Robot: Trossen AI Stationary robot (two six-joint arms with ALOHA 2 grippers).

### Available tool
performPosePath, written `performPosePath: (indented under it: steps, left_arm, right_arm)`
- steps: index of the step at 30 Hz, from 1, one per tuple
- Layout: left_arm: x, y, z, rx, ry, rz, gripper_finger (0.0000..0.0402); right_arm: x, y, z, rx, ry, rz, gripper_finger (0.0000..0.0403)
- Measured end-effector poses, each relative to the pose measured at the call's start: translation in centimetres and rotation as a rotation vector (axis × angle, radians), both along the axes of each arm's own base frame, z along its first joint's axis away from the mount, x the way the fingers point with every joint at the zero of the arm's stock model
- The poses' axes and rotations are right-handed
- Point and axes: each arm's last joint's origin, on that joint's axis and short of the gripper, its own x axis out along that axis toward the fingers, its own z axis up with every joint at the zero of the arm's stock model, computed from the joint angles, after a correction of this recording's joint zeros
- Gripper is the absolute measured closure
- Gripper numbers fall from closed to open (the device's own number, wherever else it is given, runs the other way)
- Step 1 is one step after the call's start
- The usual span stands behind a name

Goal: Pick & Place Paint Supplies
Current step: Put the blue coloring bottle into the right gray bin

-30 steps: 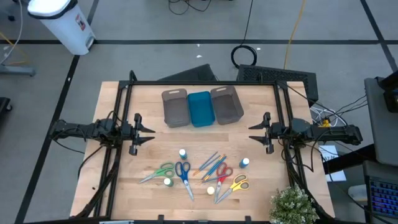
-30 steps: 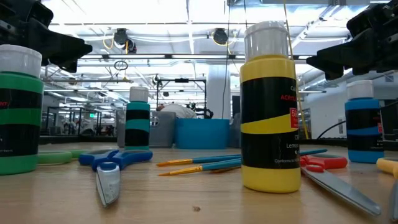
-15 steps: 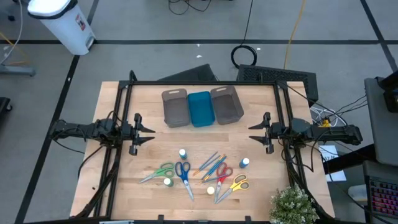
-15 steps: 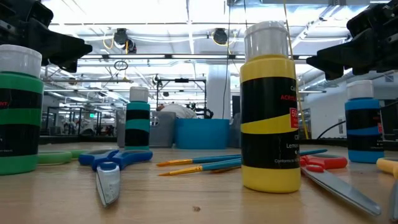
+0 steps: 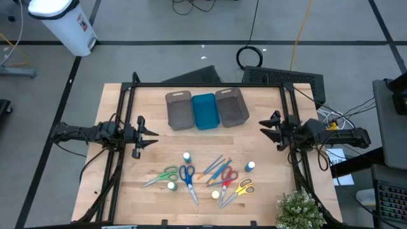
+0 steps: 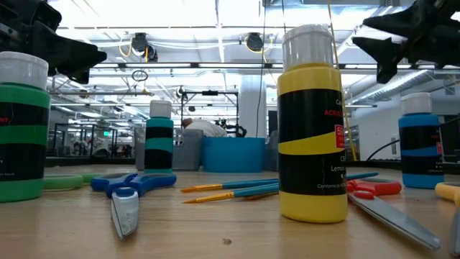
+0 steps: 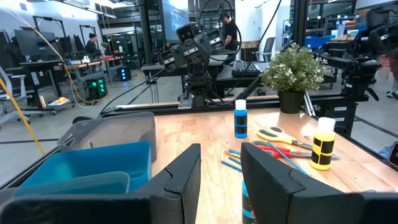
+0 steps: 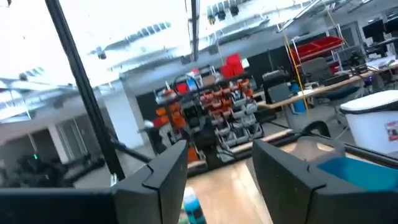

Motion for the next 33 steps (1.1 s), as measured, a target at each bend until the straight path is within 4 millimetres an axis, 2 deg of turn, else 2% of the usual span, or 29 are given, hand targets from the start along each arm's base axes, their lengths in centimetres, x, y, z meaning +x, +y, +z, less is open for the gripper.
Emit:
performPosePath:
  steps: [4, 6, 9, 12, 16, 19, 24, 28, 33]
  left_arm:
    - [0.0, 0.0, 0.0, 0.0, 0.001, 0.0, 0.0277]
    - [0.0, 0.0, 0.0, 0.0, 0.001, 0.0, 0.0277]
    - [0.0, 0.0, 0.0, 0.0, 0.0, 0.0, 0.0277]
    - [0.0, 0.0, 0.0, 0.0, 0.001, 0.0, 0.0277]
    - [0.0, 0.0, 0.0, 0.0, 0.001, 0.0, 0.0277]
    - [0.0, 0.0, 0.0, 0.0, 0.002, 0.0, 0.0277]
    - [0.0, 0.0, 0.0, 0.0, 0.002, 0.0, 0.0277]
    - [0.0, 0.0, 0.0, 0.0, 0.002, 0.0, 0.0277]
    - [0.0, 0.0, 0.0, 0.0, 0.003, 0.0, 0.0277]
  right_arm:
    - [-0.3, -0.1, 1.0, 0.026, -0.106, -0.013, 0.0231]
    - [-0.2, 0.1, 1.2, 0.006, -0.121, 0.051, 0.0224]
    - [0.6, 0.7, 1.7, -0.014, -0.055, 0.169, 0.0193]
    - [1.6, 1.3, 3.4, -0.032, -0.005, 0.236, 0.0145]
    - [3.8, 3.1, 4.9, -0.139, 0.226, 0.363, 0.009]
    - [5.1, 4.6, 5.6, -0.242, 0.454, 0.459, 0.0072]
    - [6.2, 6.7, 4.4, -0.353, 0.843, 0.463, 0.0076]
    - [6.9, 8.0, 2.3, -0.369, 0.988, 0.459, 0.0086]
    - [7.8, 8.8, 0.6, -0.388, 1.086, 0.412, 0.0094]
